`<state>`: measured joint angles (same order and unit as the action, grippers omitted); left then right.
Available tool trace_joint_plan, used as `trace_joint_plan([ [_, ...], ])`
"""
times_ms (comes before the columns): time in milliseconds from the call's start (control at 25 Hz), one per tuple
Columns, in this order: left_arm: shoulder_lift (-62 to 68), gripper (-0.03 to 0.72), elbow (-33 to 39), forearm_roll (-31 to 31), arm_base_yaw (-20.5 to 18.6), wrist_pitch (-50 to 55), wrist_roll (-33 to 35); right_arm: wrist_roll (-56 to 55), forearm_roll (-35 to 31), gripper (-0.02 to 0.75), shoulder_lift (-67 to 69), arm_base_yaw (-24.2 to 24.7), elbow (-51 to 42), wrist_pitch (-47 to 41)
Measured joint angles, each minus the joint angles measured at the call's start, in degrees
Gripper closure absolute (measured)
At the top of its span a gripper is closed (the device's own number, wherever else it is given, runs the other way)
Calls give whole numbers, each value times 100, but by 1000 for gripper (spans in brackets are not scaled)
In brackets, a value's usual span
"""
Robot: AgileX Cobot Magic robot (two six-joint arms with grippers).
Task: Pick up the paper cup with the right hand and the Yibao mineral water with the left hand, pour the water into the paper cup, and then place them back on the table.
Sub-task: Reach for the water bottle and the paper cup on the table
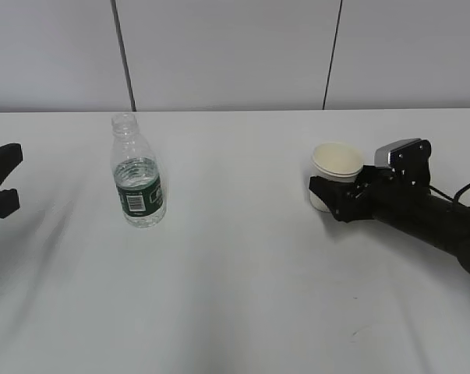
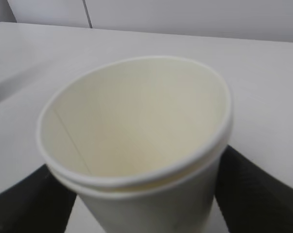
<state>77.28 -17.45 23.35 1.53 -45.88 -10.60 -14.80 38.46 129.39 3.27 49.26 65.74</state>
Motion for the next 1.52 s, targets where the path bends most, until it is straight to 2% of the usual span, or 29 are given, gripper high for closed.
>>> trace_joint_plan([
  [560, 0, 443, 0, 0, 0, 0, 0, -56, 32, 82, 36, 0, 180, 0],
  [880, 26, 443, 0, 234, 0, 0, 0, -70, 51, 189, 36, 0, 180, 0],
  [1200, 58, 443, 11, 325, 0, -18, 0, -75, 75, 200, 36, 0, 180, 0],
  [1320, 280, 443, 11, 576, 0, -242, -92, -75, 55, 201, 36, 0, 180, 0],
  [1520, 1085, 443, 11, 911, 0, -1183, -165, -89, 76, 203, 36, 0, 180, 4],
])
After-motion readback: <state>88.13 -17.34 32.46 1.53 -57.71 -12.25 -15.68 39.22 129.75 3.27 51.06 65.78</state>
